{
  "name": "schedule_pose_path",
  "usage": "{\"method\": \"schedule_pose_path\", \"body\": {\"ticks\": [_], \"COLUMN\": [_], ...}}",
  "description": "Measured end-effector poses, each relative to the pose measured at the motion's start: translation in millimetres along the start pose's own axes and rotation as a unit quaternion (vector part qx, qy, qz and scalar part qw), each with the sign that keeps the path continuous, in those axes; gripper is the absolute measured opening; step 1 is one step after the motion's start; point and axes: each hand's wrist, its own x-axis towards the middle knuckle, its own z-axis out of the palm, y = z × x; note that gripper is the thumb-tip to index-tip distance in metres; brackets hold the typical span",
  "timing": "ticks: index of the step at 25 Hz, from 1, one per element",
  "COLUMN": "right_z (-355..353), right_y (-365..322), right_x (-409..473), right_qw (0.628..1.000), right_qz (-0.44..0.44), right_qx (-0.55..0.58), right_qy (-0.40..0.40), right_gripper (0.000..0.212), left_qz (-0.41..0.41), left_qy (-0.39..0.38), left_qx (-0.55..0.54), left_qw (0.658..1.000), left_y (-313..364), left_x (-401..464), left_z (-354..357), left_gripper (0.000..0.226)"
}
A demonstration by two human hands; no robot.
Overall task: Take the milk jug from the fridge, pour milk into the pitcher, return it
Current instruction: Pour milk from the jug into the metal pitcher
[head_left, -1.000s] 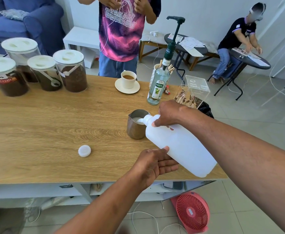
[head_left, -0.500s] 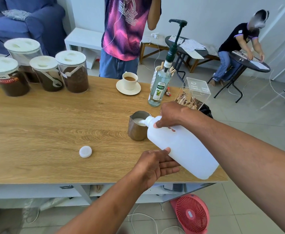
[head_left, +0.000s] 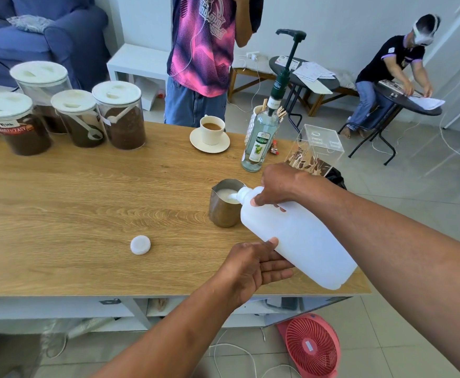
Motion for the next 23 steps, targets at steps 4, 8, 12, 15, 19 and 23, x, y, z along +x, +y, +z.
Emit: {"method": "schedule_pose_path", "body": {"ticks": [4, 8, 12, 15, 19, 23], "right_z": [-1.3, -0.9, -2.1, -2.7, -2.5, -2.2], "right_y": [-0.7, -0.4, -1.2, -2.1, -2.4, -1.9], "right_x": [2.1, 2.9, 2.1, 1.6, 0.5, 0.4], "right_qw": [1.0, 1.0, 1.0, 1.0, 1.0, 1.0], "right_qz": [-0.002, -0.004, -0.009, -0.008, -0.007, -0.008], "right_qx": [-0.009, -0.004, -0.007, -0.01, -0.004, 0.005], "right_qy": [-0.001, -0.002, 0.0, -0.001, 0.0, -0.001], "right_gripper": [0.047, 0.045, 0.045, 0.045, 0.045, 0.043], "left_qz": [0.001, 0.001, -0.001, -0.003, -0.002, -0.001], "left_qy": [0.0, -0.002, -0.001, -0.003, -0.006, -0.007], "left_qx": [-0.005, -0.007, -0.011, -0.013, -0.015, -0.015], "left_qw": [1.0, 1.0, 1.0, 1.0, 1.0, 1.0], "left_y": [0.6, 0.9, 1.4, 0.9, 1.5, 1.2], "left_x": [0.8, 1.2, 1.9, 1.7, 1.3, 1.1], "left_z": [-0.1, -0.1, 0.4, 0.5, 0.3, 0.1], "left_gripper": [0.036, 0.037, 0.036, 0.035, 0.034, 0.035]}}
